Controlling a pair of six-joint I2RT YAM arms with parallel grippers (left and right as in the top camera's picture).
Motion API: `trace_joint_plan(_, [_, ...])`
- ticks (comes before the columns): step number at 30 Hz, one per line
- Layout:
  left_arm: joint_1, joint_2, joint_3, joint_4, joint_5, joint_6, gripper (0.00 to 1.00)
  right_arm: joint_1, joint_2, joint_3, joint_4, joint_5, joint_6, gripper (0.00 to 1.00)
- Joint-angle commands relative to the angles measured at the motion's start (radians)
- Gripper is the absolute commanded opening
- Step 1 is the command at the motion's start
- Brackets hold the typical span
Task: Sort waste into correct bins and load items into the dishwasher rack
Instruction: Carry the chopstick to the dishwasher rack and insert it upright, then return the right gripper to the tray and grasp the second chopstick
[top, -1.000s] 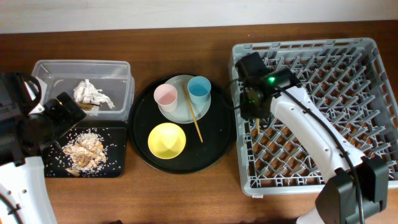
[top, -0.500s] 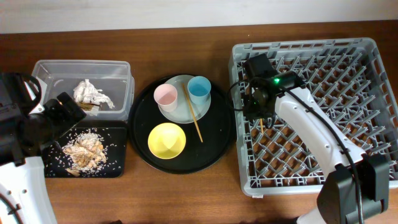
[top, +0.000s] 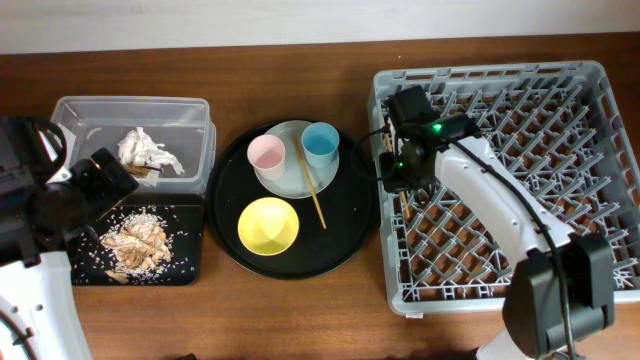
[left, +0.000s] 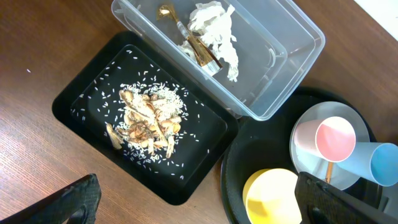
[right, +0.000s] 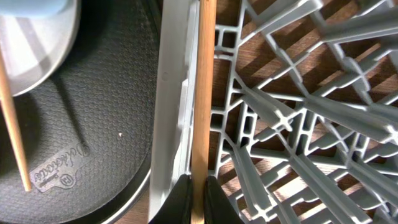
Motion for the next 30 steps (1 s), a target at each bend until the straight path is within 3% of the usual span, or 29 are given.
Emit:
trace_joint_plan(1, [0.003, -0.001, 0.009, -0.002, 0.001, -0.009, 0.99, 0.0, 0.009, -0.007, 0.003, -0.01, 0.016, 0.12])
trace_joint_plan(10, [0.003, -0.001, 0.009, -0.002, 0.001, -0.009, 0.99, 0.0, 0.002, -0.001, -0.028, -0.029, 0.015, 0.16])
trace_joint_plan(13, [0.003, -0.001, 0.009, -0.002, 0.001, -0.009, 0.99, 0.001, -0.043, 0.077, -0.121, -0.13, 0.015, 0.16])
trace_joint_plan(17, [0.003, -0.001, 0.009, -0.002, 0.001, -0.009, 0.99, 0.016, -0.13, 0.103, -0.114, -0.313, 0.016, 0.17])
trace_joint_plan(21, [0.003, -0.001, 0.009, -0.002, 0.001, -0.009, 0.99, 0.12, -0.13, 0.102, -0.061, -0.299, 0.077, 0.18])
trace_joint_plan(25, [0.003, 0.003, 0.009, -0.002, 0.001, -0.009, 0.99, 0.281, -0.13, 0.098, -0.037, -0.06, 0.23, 0.18])
trace_joint_plan(27, [0.002, 0.003, 0.009, -0.002, 0.001, -0.009, 0.99, 0.364, -0.129, 0.098, -0.012, -0.011, 0.23, 0.21])
trace_joint_plan(28, [0.002, 0.003, 0.009, -0.002, 0.001, -0.009, 0.99, 0.388, -0.128, 0.098, 0.013, -0.012, 0.23, 0.37])
trace_joint_plan(29, [0.002, 0.003, 0.009, -0.002, 0.001, -0.009, 0.99, 0.407, -0.129, 0.098, 0.045, -0.016, 0.23, 0.63])
trace_joint_plan(30, [0.002, 0.003, 0.009, -0.002, 0.001, -0.009, 0.99, 0.422, -0.129, 0.098, 0.066, -0.016, 0.229, 0.78])
